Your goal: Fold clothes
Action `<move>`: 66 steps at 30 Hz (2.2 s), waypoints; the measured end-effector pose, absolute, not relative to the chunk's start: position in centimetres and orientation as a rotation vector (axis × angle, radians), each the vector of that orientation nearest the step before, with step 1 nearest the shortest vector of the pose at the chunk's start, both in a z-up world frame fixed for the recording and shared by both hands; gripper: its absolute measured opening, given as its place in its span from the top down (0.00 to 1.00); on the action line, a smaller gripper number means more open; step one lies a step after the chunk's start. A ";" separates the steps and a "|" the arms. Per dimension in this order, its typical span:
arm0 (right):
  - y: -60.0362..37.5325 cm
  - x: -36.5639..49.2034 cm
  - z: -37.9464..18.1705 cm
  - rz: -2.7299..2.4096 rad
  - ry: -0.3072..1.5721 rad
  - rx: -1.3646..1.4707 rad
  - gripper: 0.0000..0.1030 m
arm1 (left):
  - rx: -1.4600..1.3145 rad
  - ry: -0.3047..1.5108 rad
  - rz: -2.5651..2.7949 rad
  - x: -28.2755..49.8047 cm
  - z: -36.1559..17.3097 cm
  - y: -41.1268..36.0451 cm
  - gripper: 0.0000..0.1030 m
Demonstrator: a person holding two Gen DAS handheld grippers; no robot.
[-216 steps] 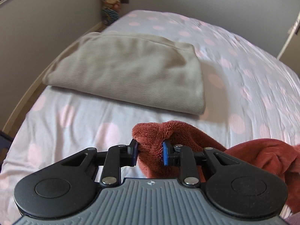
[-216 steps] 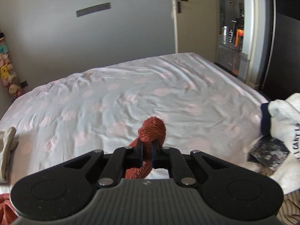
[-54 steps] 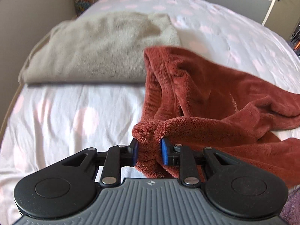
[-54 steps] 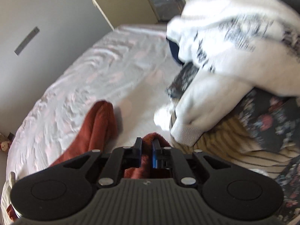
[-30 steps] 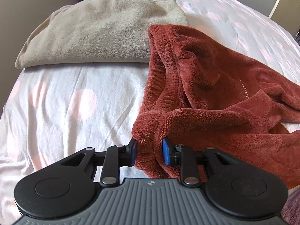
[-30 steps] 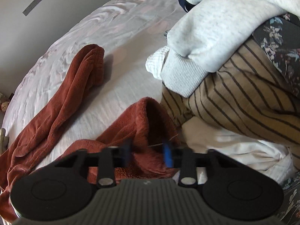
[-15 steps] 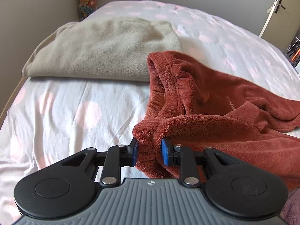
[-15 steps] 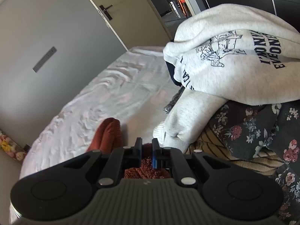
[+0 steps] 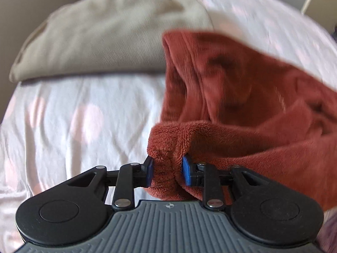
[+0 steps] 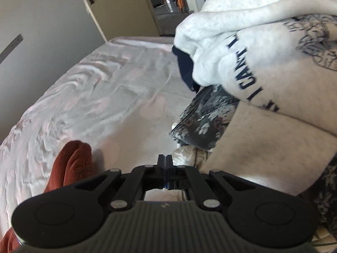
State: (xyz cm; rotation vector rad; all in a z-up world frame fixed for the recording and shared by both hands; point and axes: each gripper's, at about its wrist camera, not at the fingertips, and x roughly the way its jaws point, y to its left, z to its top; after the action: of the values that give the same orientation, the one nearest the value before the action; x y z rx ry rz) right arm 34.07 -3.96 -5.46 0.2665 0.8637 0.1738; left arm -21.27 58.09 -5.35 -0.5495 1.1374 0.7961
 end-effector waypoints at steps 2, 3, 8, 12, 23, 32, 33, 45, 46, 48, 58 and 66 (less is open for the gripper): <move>-2.9 34.2 -6.2 0.214 0.886 0.239 0.97 | -0.543 1.125 0.786 -21.3 -5.1 58.2 0.63; -2.5 34.2 -6.5 0.231 0.896 0.233 0.95 | -0.540 1.120 0.782 -21.3 -5.0 58.3 0.61; -0.3 34.0 -7.6 0.289 0.936 0.218 0.94 | -0.484 1.082 0.742 -20.6 -3.4 58.6 0.50; 2.0 34.4 -7.6 0.327 0.942 0.183 0.92 | -0.421 1.019 0.707 -18.7 -1.2 59.8 0.42; 7.9 37.9 -6.1 0.454 0.912 0.188 0.62 | -0.525 0.887 0.789 -14.5 -3.7 66.1 0.40; 11.2 43.6 -9.2 0.435 0.949 0.164 0.49 | -0.533 0.864 0.812 -11.8 -5.7 67.4 0.41; 11.4 44.0 -10.0 0.430 0.968 0.179 0.49 | -0.535 0.862 0.817 -11.6 -5.9 67.4 0.42; 10.4 41.6 -7.2 0.459 0.885 0.245 0.82 | -0.530 0.724 0.875 -12.7 -1.7 65.8 0.74; 9.7 41.3 -6.2 0.453 0.861 0.245 0.82 | -0.537 0.698 0.883 -13.3 -0.9 65.7 0.74; 8.5 40.9 -4.0 0.440 0.813 0.245 0.82 | -0.544 0.652 0.897 -14.2 0.9 65.8 0.75; 7.7 41.6 2.2 0.392 0.677 0.178 0.82 | -0.573 0.606 0.935 -12.1 4.8 68.3 0.75; 10.0 42.5 -2.4 0.353 0.748 0.121 0.82 | -0.580 0.748 0.912 -6.0 -0.2 71.5 0.70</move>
State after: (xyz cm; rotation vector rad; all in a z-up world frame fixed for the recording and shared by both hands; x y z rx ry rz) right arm 42.50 9.98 -2.36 0.1207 0.7479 0.3533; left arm -5.97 71.45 -0.16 -0.5802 0.7475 0.9124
